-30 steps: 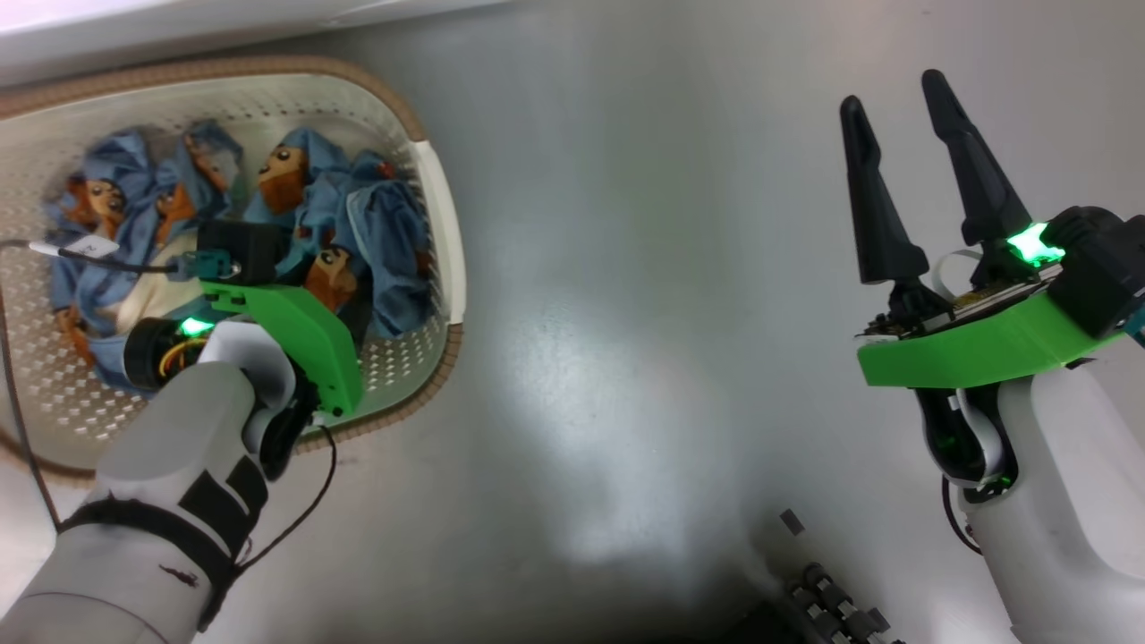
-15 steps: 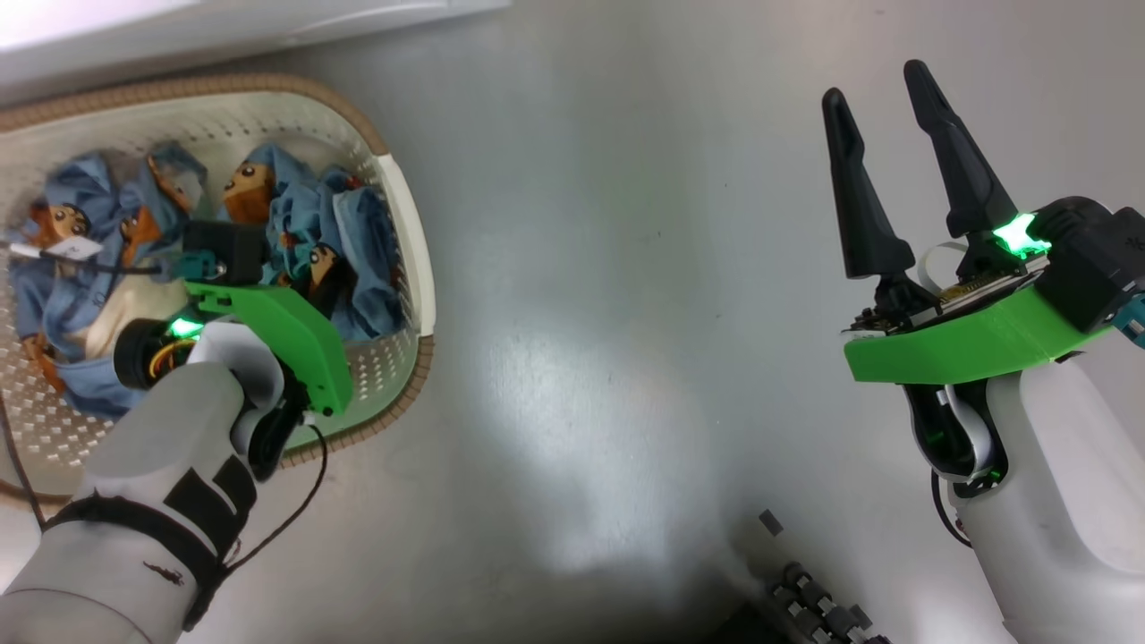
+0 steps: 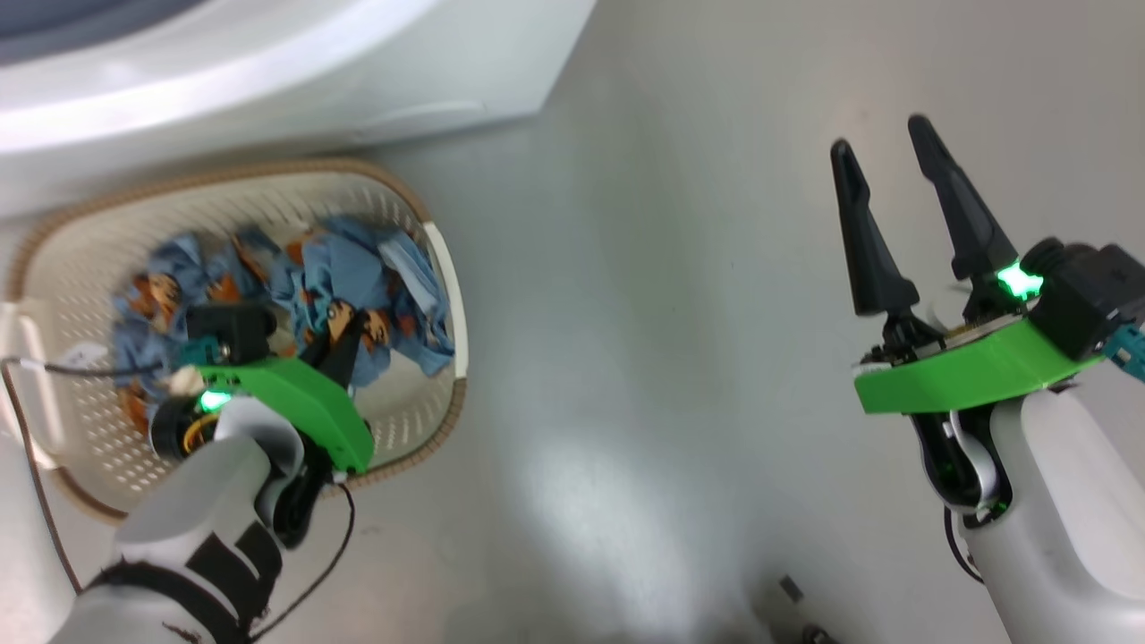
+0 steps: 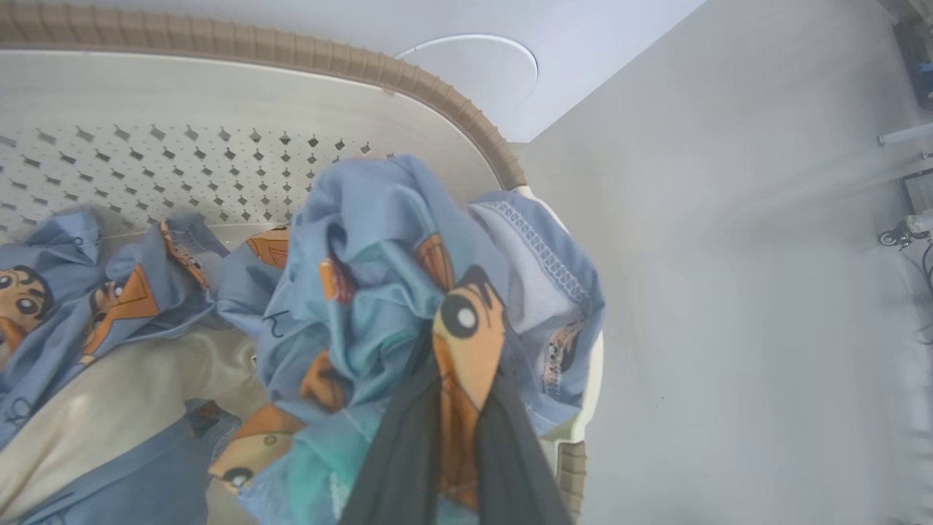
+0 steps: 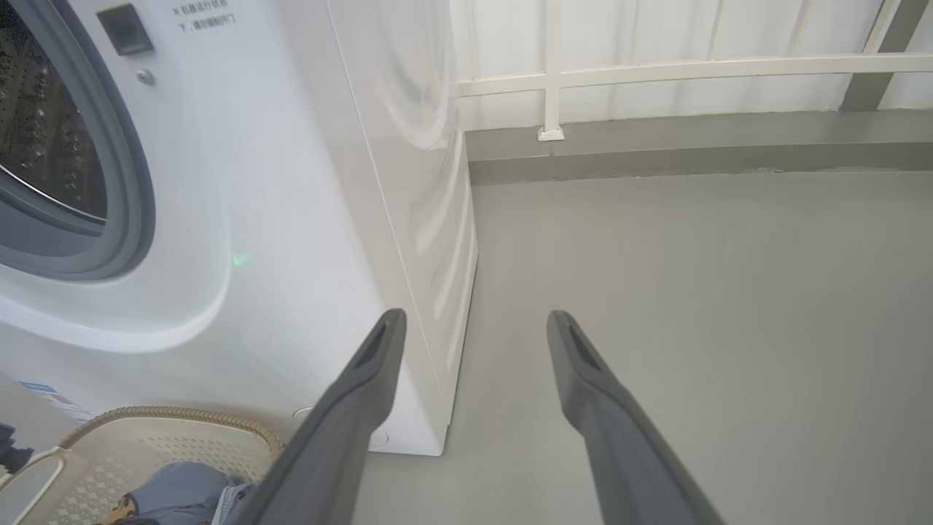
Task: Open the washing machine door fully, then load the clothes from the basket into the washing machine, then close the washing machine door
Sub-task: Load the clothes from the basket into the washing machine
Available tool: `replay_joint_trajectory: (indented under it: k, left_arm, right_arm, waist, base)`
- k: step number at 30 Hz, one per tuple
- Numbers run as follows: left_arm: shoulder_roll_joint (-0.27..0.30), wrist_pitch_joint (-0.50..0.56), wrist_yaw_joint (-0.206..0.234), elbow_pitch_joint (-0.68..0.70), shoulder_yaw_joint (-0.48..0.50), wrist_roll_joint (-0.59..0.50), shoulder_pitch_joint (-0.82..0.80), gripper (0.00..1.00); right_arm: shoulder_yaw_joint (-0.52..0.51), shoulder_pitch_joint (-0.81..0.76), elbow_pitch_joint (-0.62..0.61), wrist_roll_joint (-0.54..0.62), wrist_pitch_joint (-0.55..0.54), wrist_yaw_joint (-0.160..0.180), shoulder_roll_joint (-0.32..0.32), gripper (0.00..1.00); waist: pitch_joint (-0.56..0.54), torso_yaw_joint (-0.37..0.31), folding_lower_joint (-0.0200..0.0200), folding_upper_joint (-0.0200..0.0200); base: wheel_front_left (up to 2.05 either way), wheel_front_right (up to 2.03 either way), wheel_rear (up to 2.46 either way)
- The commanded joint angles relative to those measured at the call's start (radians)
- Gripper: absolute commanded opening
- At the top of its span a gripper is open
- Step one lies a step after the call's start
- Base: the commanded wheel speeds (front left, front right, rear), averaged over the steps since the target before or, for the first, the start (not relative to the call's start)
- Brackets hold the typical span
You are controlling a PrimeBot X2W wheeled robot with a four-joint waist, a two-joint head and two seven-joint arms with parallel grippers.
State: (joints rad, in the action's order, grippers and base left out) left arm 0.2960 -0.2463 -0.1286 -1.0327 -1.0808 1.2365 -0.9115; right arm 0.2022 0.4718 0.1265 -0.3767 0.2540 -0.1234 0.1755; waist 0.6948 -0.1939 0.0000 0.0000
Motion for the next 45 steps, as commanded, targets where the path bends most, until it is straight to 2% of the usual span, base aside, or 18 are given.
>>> replay_joint_trajectory:
  k: [1,3,6,7,26,40,45]
  left_arm:
    - [0.021,-0.013,-0.002,0.018,0.022,0.01,0.032,0.0]
    - [0.021,-0.014,-0.002,0.026,0.033,0.011,0.039,0.0]
    - [0.027,-0.015,-0.002,0.06,0.1,-0.022,0.06,0.0]
    - [0.027,-0.015,-0.002,0.081,0.152,-0.061,0.084,0.0]
    - [-0.003,-0.015,-0.002,0.349,0.69,-0.573,0.392,0.0]
    - [-0.049,-0.015,-0.002,0.583,0.902,-0.796,0.61,0.0]
    - [-0.071,-0.015,0.012,0.68,0.97,-0.862,0.701,0.0]
  right_arm:
    - [0.011,-0.05,-0.015,-0.004,0.008,-0.007,0.013,1.0]
    - [0.009,-0.058,-0.012,-0.005,0.008,-0.007,0.016,1.0]
    - [0.001,-0.081,-0.005,-0.007,0.008,-0.007,0.023,1.0]
    - [-0.005,-0.098,0.0,-0.008,0.008,-0.007,0.026,1.0]
    - [-0.031,-0.232,0.027,-0.017,0.008,-0.007,0.052,1.0]
    - [-0.063,-0.325,0.029,-0.019,0.008,-0.007,0.065,1.0]
    - [-0.072,-0.357,0.029,-0.02,0.008,-0.007,0.068,1.0]
  waist:
    - [-0.096,0.034,0.0,0.0]
    - [-0.113,0.039,0.0,0.0]
    - [-0.163,0.055,0.0,0.0]
    - [-0.194,0.065,0.0,0.0]
    - [-0.443,0.127,0.0,0.0]
    - [-0.56,0.162,0.0,0.0]
    - [-0.594,0.169,0.0,0.0]
  base:
    - [0.0,0.0,0.0]
    - [0.0,0.0,0.0]
    - [0.0,0.0,0.0]
    - [0.0,0.0,0.0]
    - [0.0,0.0,0.0]
    - [0.0,0.0,0.0]
    - [0.0,0.0,0.0]
